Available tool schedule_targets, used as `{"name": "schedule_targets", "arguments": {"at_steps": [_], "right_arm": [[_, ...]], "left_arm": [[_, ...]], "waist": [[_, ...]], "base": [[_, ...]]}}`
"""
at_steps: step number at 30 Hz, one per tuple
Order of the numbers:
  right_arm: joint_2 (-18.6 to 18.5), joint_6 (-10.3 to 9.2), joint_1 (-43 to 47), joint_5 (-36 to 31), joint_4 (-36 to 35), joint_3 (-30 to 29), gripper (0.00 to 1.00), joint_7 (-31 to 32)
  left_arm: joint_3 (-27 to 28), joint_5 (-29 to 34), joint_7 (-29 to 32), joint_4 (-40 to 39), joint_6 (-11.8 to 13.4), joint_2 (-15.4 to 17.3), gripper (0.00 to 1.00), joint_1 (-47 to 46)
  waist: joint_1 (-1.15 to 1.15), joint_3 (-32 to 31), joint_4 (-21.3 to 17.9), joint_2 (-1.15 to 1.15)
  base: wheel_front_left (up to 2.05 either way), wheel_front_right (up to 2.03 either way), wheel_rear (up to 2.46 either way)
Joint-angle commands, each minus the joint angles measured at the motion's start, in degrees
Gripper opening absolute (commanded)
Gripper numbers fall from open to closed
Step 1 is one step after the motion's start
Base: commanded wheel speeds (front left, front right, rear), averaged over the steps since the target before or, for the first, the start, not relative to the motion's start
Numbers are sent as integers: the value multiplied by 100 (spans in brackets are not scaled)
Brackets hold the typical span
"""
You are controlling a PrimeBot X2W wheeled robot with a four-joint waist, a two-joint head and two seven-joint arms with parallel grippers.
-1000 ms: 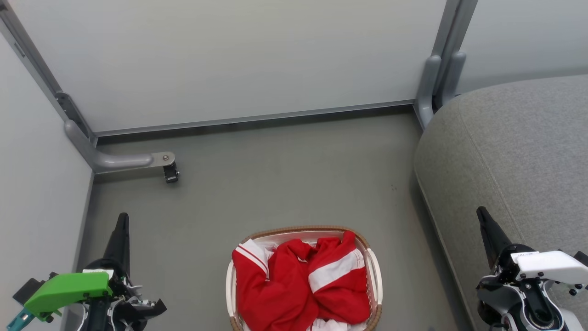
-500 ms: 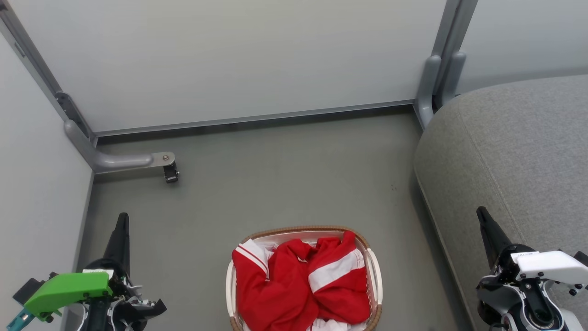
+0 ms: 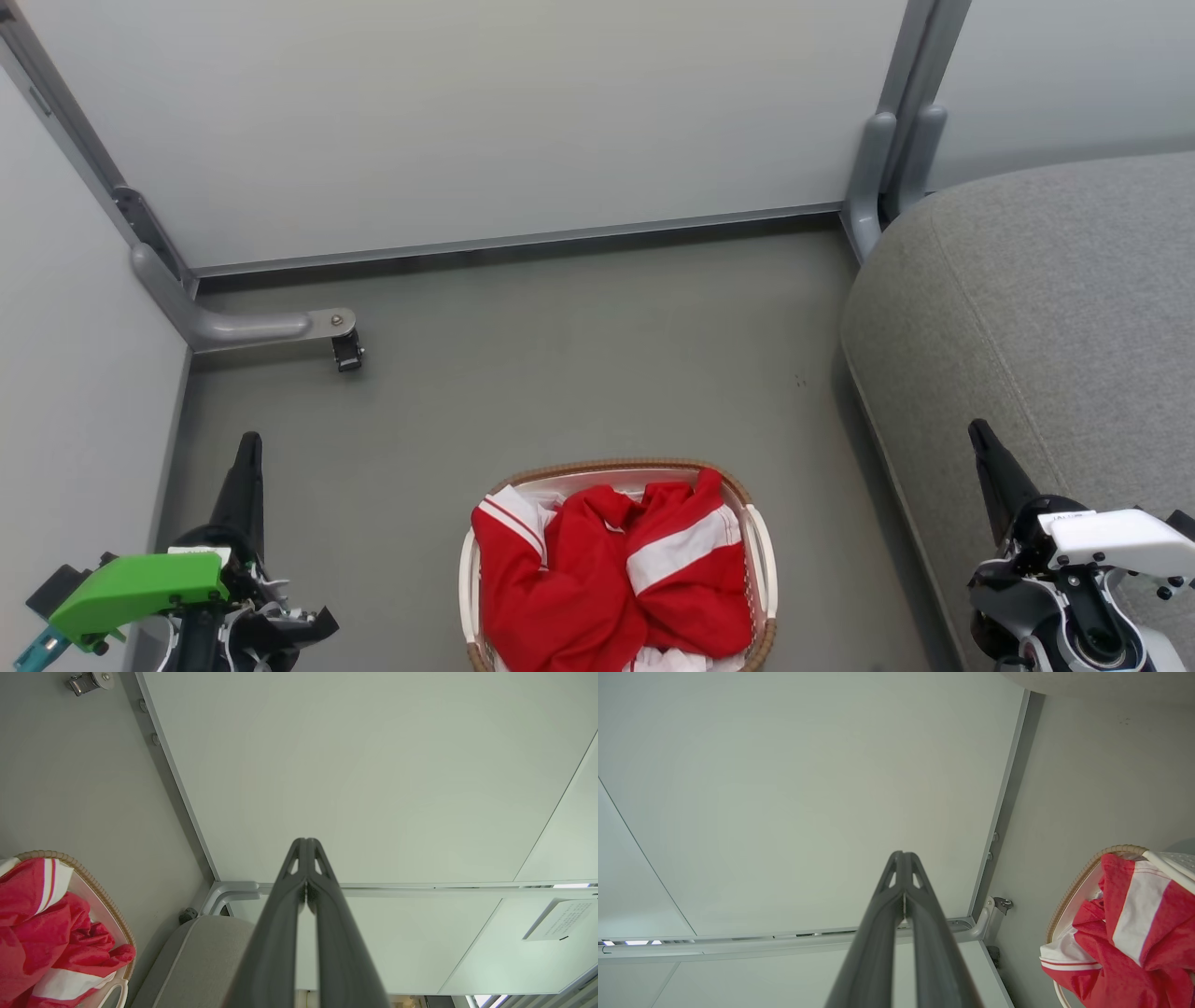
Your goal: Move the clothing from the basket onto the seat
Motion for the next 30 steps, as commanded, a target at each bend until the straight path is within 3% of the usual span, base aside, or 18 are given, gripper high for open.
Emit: {"name": "schedule_targets", "arguments": {"at_steps": [1,20,21,30], "right_arm": [[-35,-2,-47,23,-22,-7,0,3],[-35,-2,-47,23,-22,-7,0,3],[1,0,1,-1,7,1,100,-1],[57,-2,211,-80,177,111,100,-146]], "left_arm": [[7,-18,14,-7,-28,5,0,-53],[7,-18,14,-7,-28,5,0,-53],[-1,0,-1,5,0,0,100,1],[-151,74,-149,138,8,-39,100,228]], "waist": [[0,0,0,0],[0,0,0,0],[0,0,0,0],[0,3,-1,0]], "base": [[0,0,0],[0,0,0],[0,0,0],[0,0,0]]}}
